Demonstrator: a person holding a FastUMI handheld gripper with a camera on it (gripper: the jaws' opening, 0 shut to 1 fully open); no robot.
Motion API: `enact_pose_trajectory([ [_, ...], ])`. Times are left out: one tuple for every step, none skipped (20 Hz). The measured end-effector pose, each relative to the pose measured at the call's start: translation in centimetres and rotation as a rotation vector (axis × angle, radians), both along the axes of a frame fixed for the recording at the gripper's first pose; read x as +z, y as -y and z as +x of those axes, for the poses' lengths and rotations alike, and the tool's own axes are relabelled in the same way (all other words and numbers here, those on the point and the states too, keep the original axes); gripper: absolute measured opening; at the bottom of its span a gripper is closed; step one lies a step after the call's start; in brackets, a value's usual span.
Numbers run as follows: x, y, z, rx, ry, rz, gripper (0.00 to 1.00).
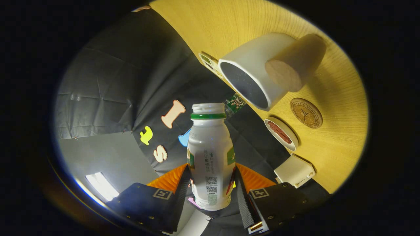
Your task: Take the bottle from table, then pour the juice into the cup, finally place the bottle on the coaster
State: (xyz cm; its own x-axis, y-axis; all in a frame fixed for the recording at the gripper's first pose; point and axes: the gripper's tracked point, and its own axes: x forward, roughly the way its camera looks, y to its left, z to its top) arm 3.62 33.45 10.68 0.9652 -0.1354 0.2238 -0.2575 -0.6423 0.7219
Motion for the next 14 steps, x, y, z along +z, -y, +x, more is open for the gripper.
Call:
enact_pose_trajectory([
  [-0.1, 0.0, -0.1, 0.000, -0.001, 0.004, 0.71],
  [-0.1, 0.1, -0.2, 0.001, -0.003, 0.008, 0.71],
  [-0.1, 0.0, -0.3, 0.001, -0.003, 0.012, 0.71],
  [-0.1, 0.1, -0.3, 0.000, -0.005, 0.013, 0.71],
  [-0.1, 0.0, -0.3, 0.000, -0.006, 0.012, 0.71],
  [-0.1, 0.0, -0.3, 0.002, -0.007, 0.012, 0.71],
  [-0.2, -0.1, -0.3, 0.003, -0.008, 0.013, 0.71],
  [-0.2, -0.1, -0.4, 0.005, -0.010, 0.014, 0.71],
  [-0.3, 0.0, -0.4, 0.005, -0.011, 0.015, 0.71],
  [-0.3, 0.0, -0.4, 0.004, -0.013, 0.012, 0.71],
  [-0.3, -0.1, -0.4, 0.002, -0.016, -0.003, 0.71],
  [-0.3, -0.3, -0.4, 0.005, -0.019, -0.033, 0.71],
  [-0.4, -0.7, -0.3, 0.008, -0.023, -0.076, 0.71],
  [-0.2, -1.0, -0.2, 0.008, -0.022, -0.127, 0.71],
])
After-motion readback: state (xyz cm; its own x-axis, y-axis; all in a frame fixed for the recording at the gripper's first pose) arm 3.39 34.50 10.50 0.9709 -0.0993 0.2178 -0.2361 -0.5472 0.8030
